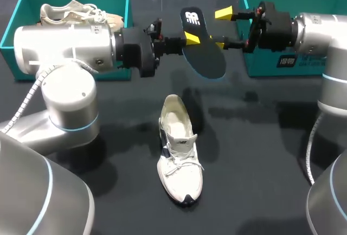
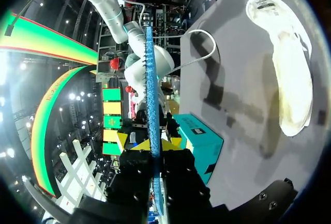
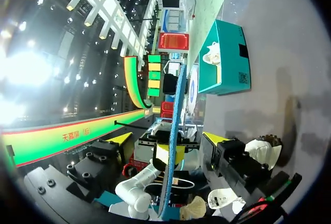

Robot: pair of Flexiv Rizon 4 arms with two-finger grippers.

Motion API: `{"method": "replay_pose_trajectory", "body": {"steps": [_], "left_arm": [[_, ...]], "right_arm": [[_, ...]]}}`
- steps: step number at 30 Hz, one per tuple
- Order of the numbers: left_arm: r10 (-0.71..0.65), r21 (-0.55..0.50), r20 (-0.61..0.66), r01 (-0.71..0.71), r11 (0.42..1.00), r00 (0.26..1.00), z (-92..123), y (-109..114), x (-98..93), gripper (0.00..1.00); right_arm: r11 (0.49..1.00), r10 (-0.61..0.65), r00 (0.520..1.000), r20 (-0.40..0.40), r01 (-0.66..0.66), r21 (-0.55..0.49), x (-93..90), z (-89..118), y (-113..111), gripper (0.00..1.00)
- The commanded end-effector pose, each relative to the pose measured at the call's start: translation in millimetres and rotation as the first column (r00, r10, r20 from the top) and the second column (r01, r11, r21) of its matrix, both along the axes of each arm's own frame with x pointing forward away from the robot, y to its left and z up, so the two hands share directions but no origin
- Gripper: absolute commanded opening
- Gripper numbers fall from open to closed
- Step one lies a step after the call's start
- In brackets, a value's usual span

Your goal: Take the shoe out of the shoebox, open the shoe tongue, remove and reinsert the insole, then place the shoe into the shoebox

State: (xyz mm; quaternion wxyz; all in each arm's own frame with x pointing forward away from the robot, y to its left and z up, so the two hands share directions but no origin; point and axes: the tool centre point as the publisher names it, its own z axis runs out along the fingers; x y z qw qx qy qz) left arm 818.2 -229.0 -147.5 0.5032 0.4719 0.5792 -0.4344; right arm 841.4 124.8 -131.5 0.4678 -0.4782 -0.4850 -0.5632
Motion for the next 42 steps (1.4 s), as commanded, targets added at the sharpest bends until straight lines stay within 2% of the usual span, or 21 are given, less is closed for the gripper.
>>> {"method": "replay_pose_trajectory", "body": {"steps": [1, 7, 11, 13, 16, 18, 36, 42], "left_arm": [[0.01, 0.03, -0.025, -0.009, 1.0, 1.0, -0.1, 27.7, -11.8, 0.0], [0.041, 0.063, -0.071, -0.037, 0.997, 0.997, -4.4, 42.8, -21.3, 0.0], [0.021, 0.027, -0.215, -0.015, 1.0, 0.976, -3.9, 55.2, -29.0, 0.0], [0.008, -0.007, -0.337, -0.011, 1.0, 0.942, -4.4, 62.0, -29.4, 0.0], [-0.134, -0.193, -0.653, 0.008, 0.981, 0.745, -9.2, 74.4, -28.7, 0.0], [-0.156, -0.214, -0.733, -0.007, 0.977, 0.662, -13.0, 76.0, -28.5, 0.0], [-0.141, -0.195, -0.722, -0.004, 0.981, 0.677, -11.6, 75.4, -30.5, 0.0], [-0.161, -0.2, -0.918, -0.073, 0.977, 0.361, 9.8, 82.7, -21.5, 0.0]], "right_arm": [[1.0, -0.021, 1.0, -0.003, 0.021, 0.0, -19.6, -0.3, -12.9, 1.0], [0.999, -0.04, 0.999, -0.02, 0.04, -0.005, -29.0, -5.2, -20.9, 1.0], [0.999, -0.04, 0.999, -0.02, 0.04, -0.005, -29.0, -5.2, -20.9, 1.0], [0.999, -0.04, 0.999, -0.02, 0.04, -0.005, -29.0, -5.2, -20.9, 1.0], [0.999, -0.04, 0.999, -0.02, 0.04, -0.005, -29.0, -5.2, -20.9, 1.0], [0.999, -0.04, 0.999, -0.02, 0.04, -0.005, -29.0, -5.2, -20.9, 1.0], [0.999, -0.04, 0.999, -0.02, 0.04, -0.005, -29.0, -5.2, -20.9, 1.0], [0.999, -0.04, 0.999, -0.02, 0.04, -0.005, -29.0, -5.2, -20.9, 1.0]]}}
